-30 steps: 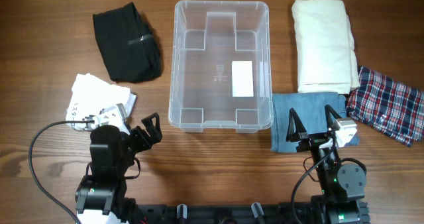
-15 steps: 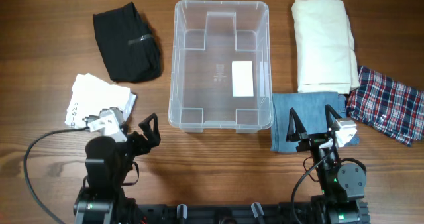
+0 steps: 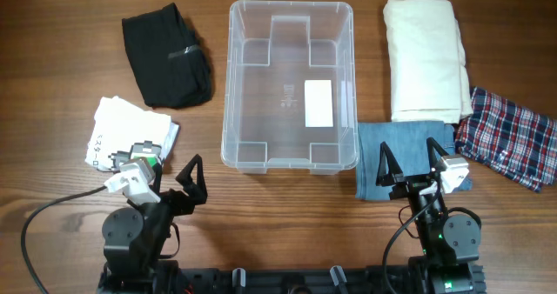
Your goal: Pack container
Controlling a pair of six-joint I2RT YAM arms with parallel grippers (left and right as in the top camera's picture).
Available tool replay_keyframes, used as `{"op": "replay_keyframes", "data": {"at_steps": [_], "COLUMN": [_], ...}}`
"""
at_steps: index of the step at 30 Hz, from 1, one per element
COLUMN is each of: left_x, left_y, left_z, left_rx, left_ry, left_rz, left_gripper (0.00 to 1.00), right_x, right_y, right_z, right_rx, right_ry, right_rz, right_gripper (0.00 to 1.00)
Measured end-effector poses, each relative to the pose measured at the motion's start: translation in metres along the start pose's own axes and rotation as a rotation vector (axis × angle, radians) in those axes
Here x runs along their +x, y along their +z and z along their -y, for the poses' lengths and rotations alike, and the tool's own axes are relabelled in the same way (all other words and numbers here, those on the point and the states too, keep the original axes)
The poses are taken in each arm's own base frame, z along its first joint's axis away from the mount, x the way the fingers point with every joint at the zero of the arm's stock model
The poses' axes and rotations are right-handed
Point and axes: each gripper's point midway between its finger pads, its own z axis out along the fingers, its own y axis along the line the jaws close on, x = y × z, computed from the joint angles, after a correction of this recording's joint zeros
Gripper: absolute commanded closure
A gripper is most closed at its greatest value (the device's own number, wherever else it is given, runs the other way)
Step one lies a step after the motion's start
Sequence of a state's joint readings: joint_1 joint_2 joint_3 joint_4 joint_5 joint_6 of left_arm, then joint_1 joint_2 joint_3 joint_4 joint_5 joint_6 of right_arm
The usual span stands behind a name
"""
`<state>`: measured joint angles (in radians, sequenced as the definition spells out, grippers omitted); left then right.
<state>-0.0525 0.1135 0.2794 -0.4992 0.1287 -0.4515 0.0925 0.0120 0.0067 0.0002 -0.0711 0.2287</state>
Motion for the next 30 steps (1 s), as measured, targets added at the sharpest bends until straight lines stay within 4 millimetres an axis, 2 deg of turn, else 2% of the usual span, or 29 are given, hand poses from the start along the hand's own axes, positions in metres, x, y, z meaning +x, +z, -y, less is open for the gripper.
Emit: {"op": "replay_keyframes", "data": {"at_steps": [4,12,17,30], "left_x": [0.0,0.034,0.059,0.061], "left_y": [-0.003,-0.002,0.005,0.006], "left_z": [0.0,-0.019,-0.034,-0.036], "left_rx": [0.017,-0.048,-0.084,-0.086], "left_ry": [0.004,-0.012,-0.022,-0.022], "left_rz": [0.03,-0.083,-0.147,-0.15], "left_gripper": [0.0,0.0,0.0,0.0], "right_x": [0.0,0.0,0.0,0.0], "right_y": [0.0,0.0,0.0,0.0], "right_z": [0.0,0.0,0.0,0.0], "right_rx": [0.0,0.0,0.0,0.0], "right_ry": [0.0,0.0,0.0,0.0], "right_rz": [0.001,0.001,0.0,0.0], "right_gripper": [0.0,0.0,0.0,0.0]}}
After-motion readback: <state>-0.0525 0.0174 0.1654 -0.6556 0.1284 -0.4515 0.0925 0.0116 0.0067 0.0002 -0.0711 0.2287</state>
